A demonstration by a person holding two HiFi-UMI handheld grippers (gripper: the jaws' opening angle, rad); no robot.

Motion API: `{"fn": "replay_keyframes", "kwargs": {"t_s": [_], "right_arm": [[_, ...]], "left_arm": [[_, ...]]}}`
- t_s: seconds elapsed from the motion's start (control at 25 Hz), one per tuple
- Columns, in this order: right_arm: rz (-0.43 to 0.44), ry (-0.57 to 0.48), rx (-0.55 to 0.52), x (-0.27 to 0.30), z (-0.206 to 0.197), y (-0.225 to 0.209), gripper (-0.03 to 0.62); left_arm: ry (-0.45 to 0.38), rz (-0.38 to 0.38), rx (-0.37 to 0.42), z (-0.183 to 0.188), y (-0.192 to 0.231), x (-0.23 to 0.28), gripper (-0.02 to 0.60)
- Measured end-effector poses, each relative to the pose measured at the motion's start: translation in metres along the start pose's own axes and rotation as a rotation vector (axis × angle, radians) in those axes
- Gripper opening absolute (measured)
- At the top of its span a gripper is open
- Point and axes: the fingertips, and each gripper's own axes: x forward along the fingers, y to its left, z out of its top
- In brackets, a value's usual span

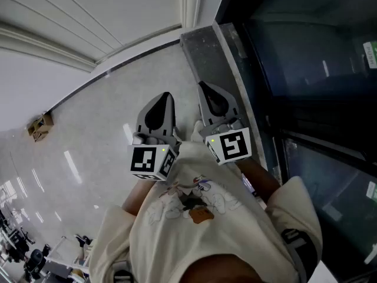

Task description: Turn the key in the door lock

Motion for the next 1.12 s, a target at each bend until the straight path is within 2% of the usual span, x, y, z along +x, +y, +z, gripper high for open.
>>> {"fn": "replay_keyframes", "kwargs": {"t_s": [0.36, 0.44, 0.52, 0.6, 0.64, 0.92, 1.12], "right_arm": [[-0.008, -0.012, 0.012, -0.017, 0.0, -0.029, 0.006], [0.013, -0.035, 0.029, -0.02, 0.003, -0.036, 0.007], [0.041, -0.051, 0.031, -0.023, 0.005, -0.041, 0.033], [0.041, -0.059, 0.013, -0.022, 0.005, -0.052, 0.079], [0.035, -0.059, 0.008, -0.019, 0.004, -0.058, 0.08], [0.036, -0.061, -0.008, 0.026, 0.009, -0.077, 0.078], [0.013, -0.157, -0.042, 0.099, 0.03, -0.086, 0.069]], "left_arm": [[0.003, 0.001, 0.013, -0.005, -0.029, 0.018, 0.006], [0.004, -0.001, 0.015, -0.009, -0.037, 0.023, 0.006], [0.008, 0.003, 0.016, -0.014, -0.043, 0.027, 0.006], [0.012, 0.009, 0.013, -0.019, -0.045, 0.033, 0.006], [0.014, 0.013, 0.009, -0.02, -0.043, 0.037, 0.006], [0.018, 0.011, -0.006, -0.008, -0.017, 0.077, 0.006], [0.004, -0.004, -0.008, 0.01, 0.038, 0.132, 0.006]]}}
